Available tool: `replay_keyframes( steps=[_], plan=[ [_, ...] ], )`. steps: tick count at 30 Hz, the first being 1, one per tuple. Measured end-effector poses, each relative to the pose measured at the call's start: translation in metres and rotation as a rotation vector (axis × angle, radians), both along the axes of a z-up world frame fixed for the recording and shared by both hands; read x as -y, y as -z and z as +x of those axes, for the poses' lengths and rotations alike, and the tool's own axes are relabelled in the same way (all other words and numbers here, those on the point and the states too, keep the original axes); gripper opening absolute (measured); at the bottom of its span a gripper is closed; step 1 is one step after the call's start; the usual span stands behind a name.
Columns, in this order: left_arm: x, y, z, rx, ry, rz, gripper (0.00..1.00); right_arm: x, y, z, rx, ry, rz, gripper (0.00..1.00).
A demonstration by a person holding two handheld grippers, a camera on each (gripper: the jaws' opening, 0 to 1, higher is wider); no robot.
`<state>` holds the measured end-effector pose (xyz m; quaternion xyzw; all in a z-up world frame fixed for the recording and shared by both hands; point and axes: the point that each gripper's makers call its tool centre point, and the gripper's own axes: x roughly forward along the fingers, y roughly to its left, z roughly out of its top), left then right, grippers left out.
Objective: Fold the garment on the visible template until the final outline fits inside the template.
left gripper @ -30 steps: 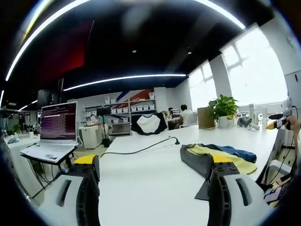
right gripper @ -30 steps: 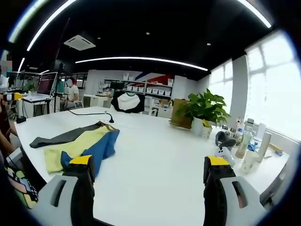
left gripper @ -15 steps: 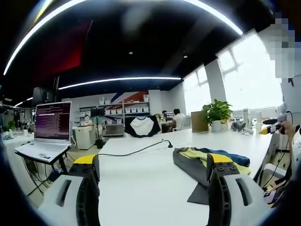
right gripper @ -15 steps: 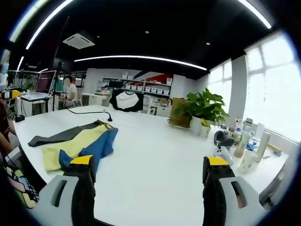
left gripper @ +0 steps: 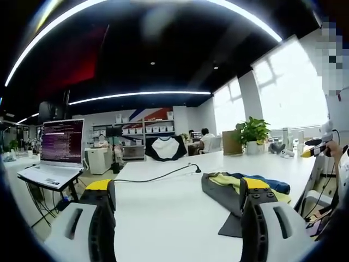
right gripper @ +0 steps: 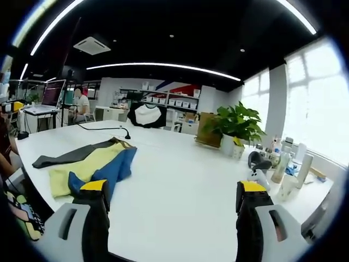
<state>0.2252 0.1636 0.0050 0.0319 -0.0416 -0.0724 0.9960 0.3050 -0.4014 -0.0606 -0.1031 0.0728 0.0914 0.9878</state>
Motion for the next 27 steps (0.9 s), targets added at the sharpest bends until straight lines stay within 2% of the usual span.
replay_keyframes(
  steps=[13, 23, 27],
  plan=[
    [0.0015, 0.0046, 0.0028, -0.024, -0.008, 0.039, 1.0, -0.0026, -0.0004, -0.0002, 0.006, -0.013, -0.009, 0.99],
    [0.0018, 0.0007, 0.002, -0.007, -0.025, 0.069, 1.0, -0.004, 0.0008, -0.0002, -0.001, -0.02, -0.011, 1.0],
    [-0.0025, -0.0043, 0.0012, 0.02, -0.039, 0.037, 1.0, -0.0039, 0.0022, -0.0003, -0.008, -0.021, -0.015, 1.0]
  ],
)
